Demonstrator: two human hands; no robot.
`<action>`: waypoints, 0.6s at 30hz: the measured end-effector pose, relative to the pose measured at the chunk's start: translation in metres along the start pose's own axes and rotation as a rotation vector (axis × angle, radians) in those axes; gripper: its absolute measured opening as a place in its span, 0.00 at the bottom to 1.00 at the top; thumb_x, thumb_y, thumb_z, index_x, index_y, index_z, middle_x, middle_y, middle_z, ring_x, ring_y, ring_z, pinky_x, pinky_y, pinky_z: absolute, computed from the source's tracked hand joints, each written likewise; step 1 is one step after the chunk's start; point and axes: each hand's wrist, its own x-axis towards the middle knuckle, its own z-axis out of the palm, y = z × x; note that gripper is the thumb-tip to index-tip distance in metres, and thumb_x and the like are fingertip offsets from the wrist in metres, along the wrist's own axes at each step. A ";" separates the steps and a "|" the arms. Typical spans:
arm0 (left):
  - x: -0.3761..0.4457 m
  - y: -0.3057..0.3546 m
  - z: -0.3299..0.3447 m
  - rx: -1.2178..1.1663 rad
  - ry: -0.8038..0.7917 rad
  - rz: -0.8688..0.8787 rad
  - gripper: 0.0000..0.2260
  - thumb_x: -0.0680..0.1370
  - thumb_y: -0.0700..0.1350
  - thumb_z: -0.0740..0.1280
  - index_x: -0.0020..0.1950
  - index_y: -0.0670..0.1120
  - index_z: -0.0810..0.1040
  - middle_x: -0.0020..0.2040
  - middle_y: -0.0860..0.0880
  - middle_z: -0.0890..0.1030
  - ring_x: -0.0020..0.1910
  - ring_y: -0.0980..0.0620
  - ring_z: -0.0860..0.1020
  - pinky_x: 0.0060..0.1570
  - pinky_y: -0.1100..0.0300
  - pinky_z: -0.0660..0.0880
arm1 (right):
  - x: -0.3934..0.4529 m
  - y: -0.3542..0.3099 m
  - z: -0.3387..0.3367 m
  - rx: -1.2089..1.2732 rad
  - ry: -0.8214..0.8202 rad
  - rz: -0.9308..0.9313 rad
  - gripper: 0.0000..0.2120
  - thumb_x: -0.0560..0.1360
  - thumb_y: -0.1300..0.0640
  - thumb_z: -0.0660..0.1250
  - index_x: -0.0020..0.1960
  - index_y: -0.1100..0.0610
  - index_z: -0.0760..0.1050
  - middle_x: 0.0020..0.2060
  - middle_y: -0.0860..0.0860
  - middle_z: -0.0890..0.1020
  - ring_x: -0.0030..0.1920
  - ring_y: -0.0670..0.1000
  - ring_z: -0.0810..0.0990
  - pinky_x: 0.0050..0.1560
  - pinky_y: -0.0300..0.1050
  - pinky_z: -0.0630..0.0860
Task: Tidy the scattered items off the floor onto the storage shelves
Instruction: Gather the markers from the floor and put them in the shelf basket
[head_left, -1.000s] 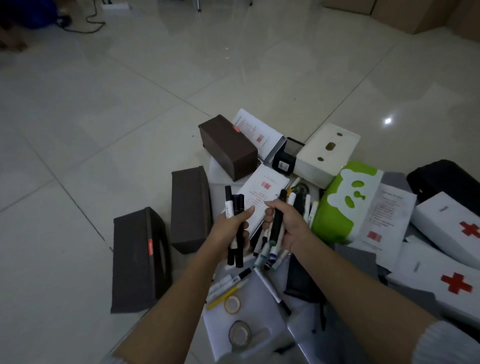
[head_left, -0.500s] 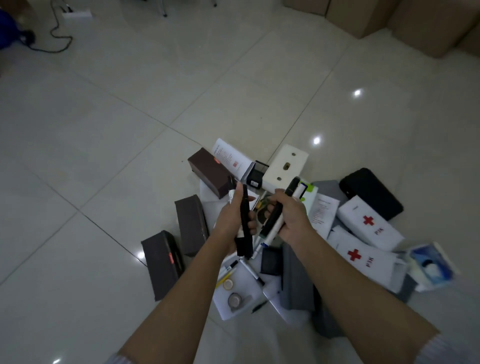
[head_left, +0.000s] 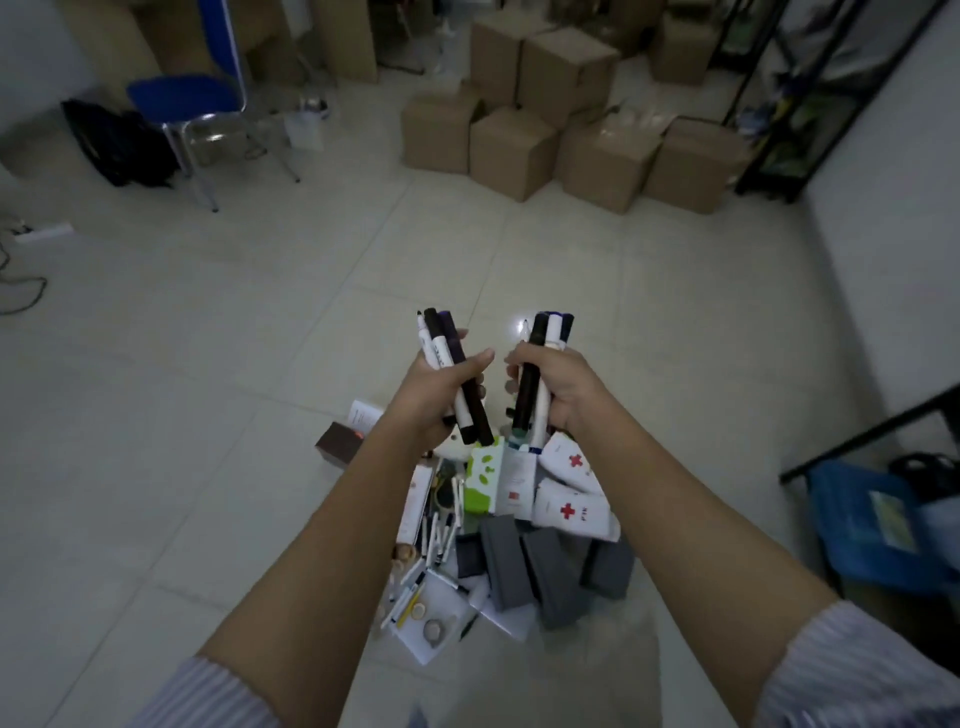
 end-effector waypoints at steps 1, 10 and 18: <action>-0.007 0.013 0.016 0.019 -0.030 -0.009 0.19 0.73 0.37 0.74 0.60 0.48 0.73 0.31 0.51 0.77 0.31 0.52 0.75 0.36 0.57 0.75 | -0.013 -0.015 -0.007 0.030 -0.006 -0.013 0.08 0.73 0.69 0.67 0.39 0.60 0.72 0.30 0.56 0.75 0.28 0.52 0.74 0.33 0.45 0.75; -0.039 0.059 0.184 0.184 -0.323 -0.080 0.08 0.75 0.37 0.72 0.51 0.42 0.75 0.36 0.47 0.79 0.33 0.53 0.80 0.34 0.62 0.76 | -0.106 -0.108 -0.125 0.291 0.125 -0.138 0.09 0.76 0.64 0.65 0.36 0.60 0.73 0.26 0.53 0.76 0.25 0.50 0.75 0.29 0.40 0.75; -0.080 0.012 0.372 0.293 -0.548 -0.131 0.09 0.75 0.46 0.73 0.47 0.44 0.74 0.33 0.49 0.73 0.27 0.53 0.73 0.30 0.60 0.75 | -0.204 -0.136 -0.297 0.461 0.344 -0.315 0.11 0.76 0.64 0.63 0.35 0.58 0.70 0.27 0.52 0.71 0.25 0.49 0.71 0.29 0.39 0.72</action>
